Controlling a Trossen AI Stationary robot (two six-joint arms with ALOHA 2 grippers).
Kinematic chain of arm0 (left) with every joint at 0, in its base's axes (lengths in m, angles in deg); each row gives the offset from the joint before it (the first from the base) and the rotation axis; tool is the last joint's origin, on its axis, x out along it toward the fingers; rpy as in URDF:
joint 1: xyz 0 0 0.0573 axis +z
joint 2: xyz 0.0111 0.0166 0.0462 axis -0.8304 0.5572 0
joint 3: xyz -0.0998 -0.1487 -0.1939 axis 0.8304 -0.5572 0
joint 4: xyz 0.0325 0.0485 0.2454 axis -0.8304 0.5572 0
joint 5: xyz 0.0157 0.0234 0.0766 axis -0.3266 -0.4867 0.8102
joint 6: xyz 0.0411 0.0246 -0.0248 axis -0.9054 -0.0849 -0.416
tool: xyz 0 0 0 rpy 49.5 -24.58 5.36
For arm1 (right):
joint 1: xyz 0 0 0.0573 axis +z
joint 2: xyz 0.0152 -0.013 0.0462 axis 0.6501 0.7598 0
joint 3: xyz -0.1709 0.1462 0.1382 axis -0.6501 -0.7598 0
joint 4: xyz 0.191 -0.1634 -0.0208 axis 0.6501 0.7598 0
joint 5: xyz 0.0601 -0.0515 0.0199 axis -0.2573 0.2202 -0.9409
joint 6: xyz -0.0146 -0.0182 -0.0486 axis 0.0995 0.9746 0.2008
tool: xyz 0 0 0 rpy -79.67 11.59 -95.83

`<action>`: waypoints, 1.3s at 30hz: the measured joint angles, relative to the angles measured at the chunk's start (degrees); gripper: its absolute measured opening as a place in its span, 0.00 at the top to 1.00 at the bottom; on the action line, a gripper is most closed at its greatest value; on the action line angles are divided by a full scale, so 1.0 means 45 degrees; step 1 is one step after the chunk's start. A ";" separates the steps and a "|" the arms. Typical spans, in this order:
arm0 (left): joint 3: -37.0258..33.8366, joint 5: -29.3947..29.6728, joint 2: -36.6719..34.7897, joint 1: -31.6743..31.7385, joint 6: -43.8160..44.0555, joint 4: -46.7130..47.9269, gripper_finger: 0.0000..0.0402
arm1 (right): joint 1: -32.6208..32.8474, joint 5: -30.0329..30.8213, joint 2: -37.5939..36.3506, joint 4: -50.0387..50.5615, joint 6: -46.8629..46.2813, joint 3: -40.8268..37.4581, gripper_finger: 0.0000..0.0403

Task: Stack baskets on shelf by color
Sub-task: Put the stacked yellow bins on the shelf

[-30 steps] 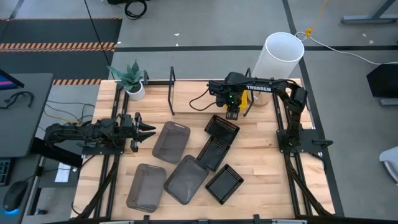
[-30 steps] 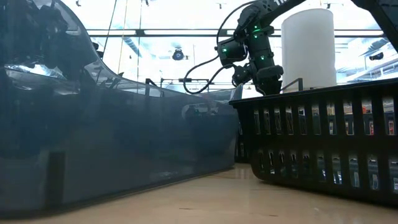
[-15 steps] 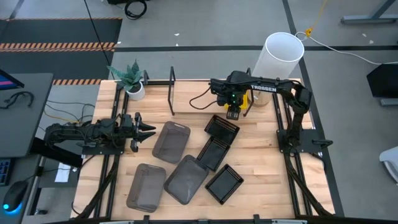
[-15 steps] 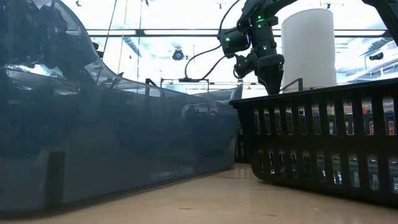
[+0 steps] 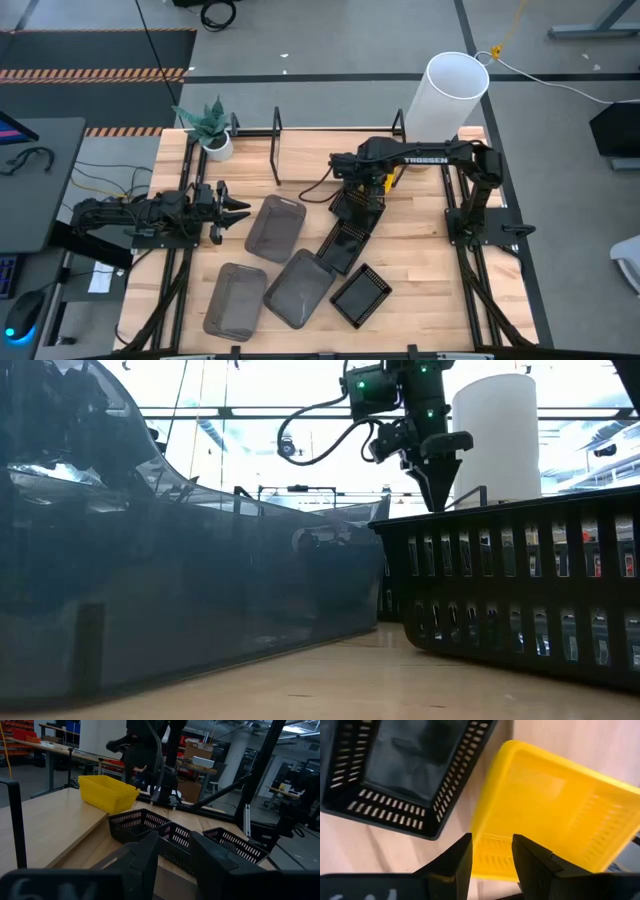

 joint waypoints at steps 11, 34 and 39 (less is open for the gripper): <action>-0.0002 0.0000 0.0000 -0.0004 -0.0004 0.0000 0.71 | 0.0029 -0.0440 -0.0183 -0.0955 -0.0161 -0.0223 0.65; 0.0000 -0.0004 0.0000 -0.0004 0.0000 0.0000 0.71 | -0.0764 -0.0438 -0.0168 -0.3240 -0.0044 -0.1908 0.65; 0.0000 -0.0003 0.0000 -0.0004 -0.0002 0.0000 0.71 | -0.1007 0.0032 -0.0163 -0.3109 0.0614 -0.2035 0.72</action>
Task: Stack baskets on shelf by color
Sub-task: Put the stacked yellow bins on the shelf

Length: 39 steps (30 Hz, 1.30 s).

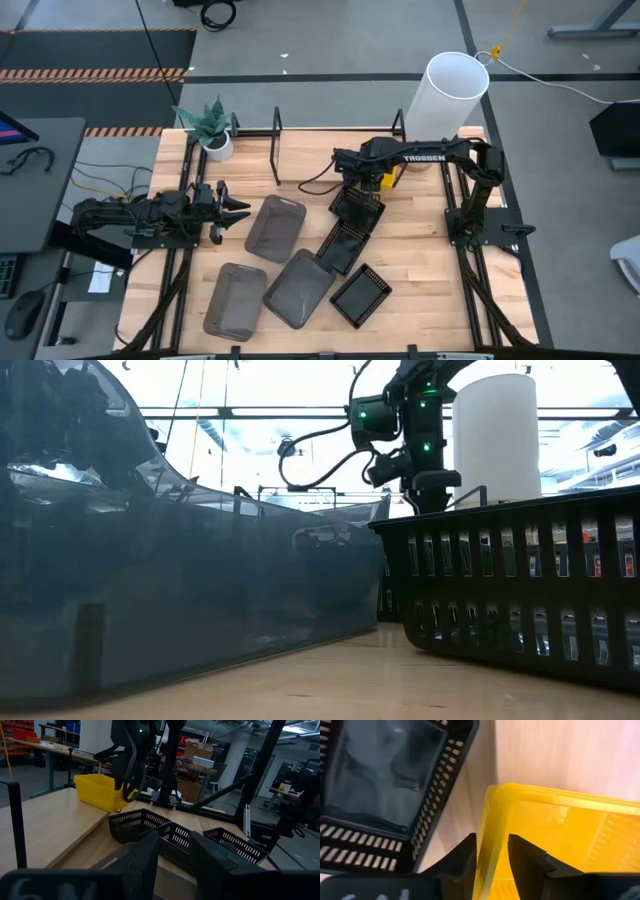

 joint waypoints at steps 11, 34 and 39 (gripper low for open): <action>0.0000 0.0003 0.0000 0.0005 -0.0002 0.0000 0.71 | -0.0808 0.0313 0.0000 0.1057 0.1264 0.0000 0.81; 0.0000 -0.0002 0.0000 0.0005 -0.0002 0.0000 0.71 | -0.0951 0.0655 0.0000 0.1978 0.2901 0.0000 0.80; 0.0000 -0.0002 0.0000 0.0003 0.0001 0.0000 0.71 | -0.0937 0.0653 0.0000 0.2266 0.2935 0.0000 0.80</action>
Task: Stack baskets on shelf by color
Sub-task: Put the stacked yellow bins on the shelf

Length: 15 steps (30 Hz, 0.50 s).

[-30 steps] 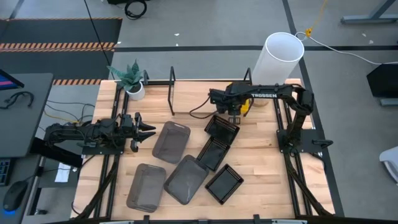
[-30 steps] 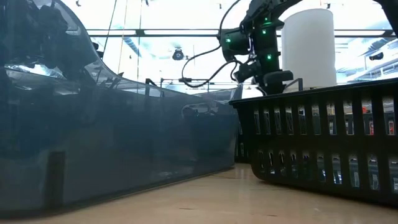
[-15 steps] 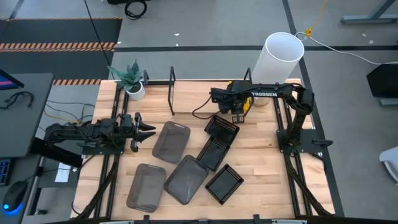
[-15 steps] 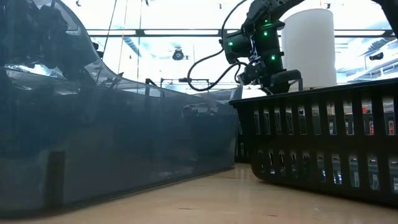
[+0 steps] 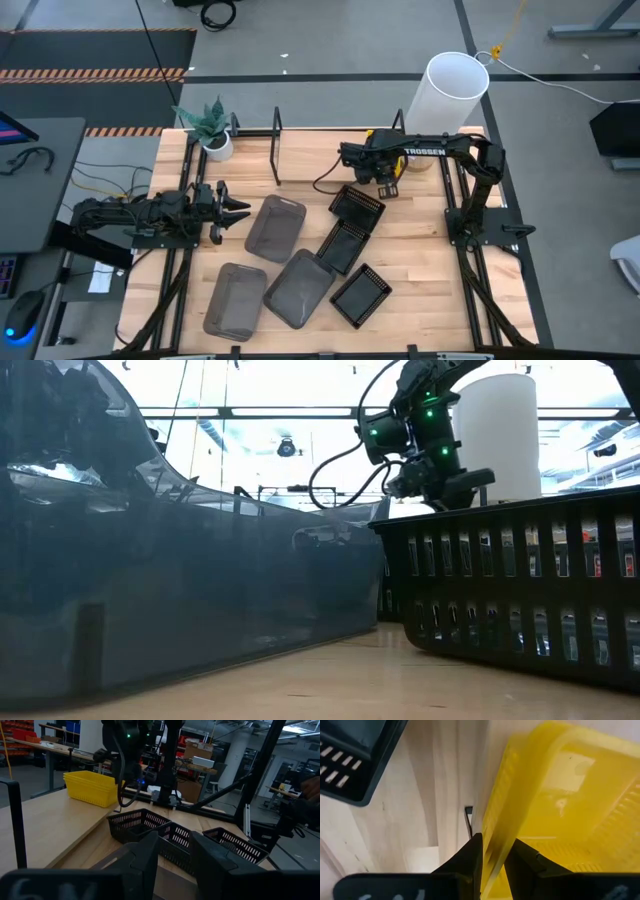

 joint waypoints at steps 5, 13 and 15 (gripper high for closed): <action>-0.0005 0.0000 0.0000 -0.0001 0.0000 0.0000 0.71 | 0.0010 0.0000 0.0000 0.0265 0.0050 0.0000 0.81; 0.0000 0.0000 0.0000 0.0002 0.0002 0.0000 0.71 | 0.0015 -0.0005 0.0000 0.0367 0.0059 0.0000 0.81; 0.0000 0.0003 0.0000 0.0000 0.0002 0.0000 0.71 | 0.0015 0.0008 0.0000 0.0496 0.0059 0.0000 0.81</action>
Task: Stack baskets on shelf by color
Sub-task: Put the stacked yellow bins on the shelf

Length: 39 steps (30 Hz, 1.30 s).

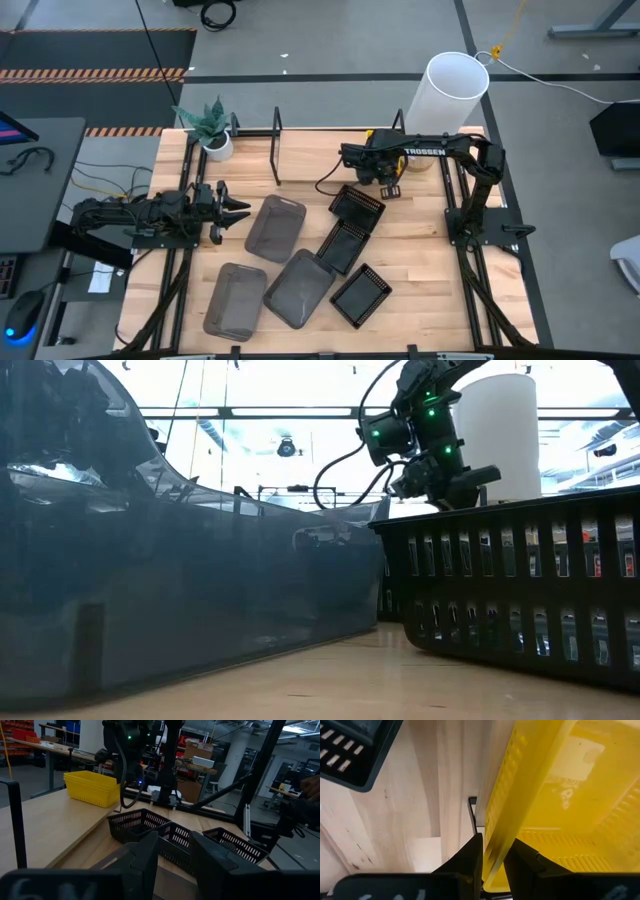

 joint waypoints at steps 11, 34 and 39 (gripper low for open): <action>-0.0001 0.0002 0.0000 0.0002 0.0000 0.0000 0.71 | 0.0244 0.0099 0.0000 0.0468 0.0065 0.0000 0.81; 0.0000 -0.0003 0.0000 0.0002 0.0000 0.0000 0.71 | 0.0277 0.0812 0.0005 0.0673 -0.0226 0.0000 0.80; 0.0000 0.0000 0.0000 0.0002 -0.0005 0.0000 0.71 | 0.0329 0.1083 0.0005 0.0674 -0.0506 0.0005 0.75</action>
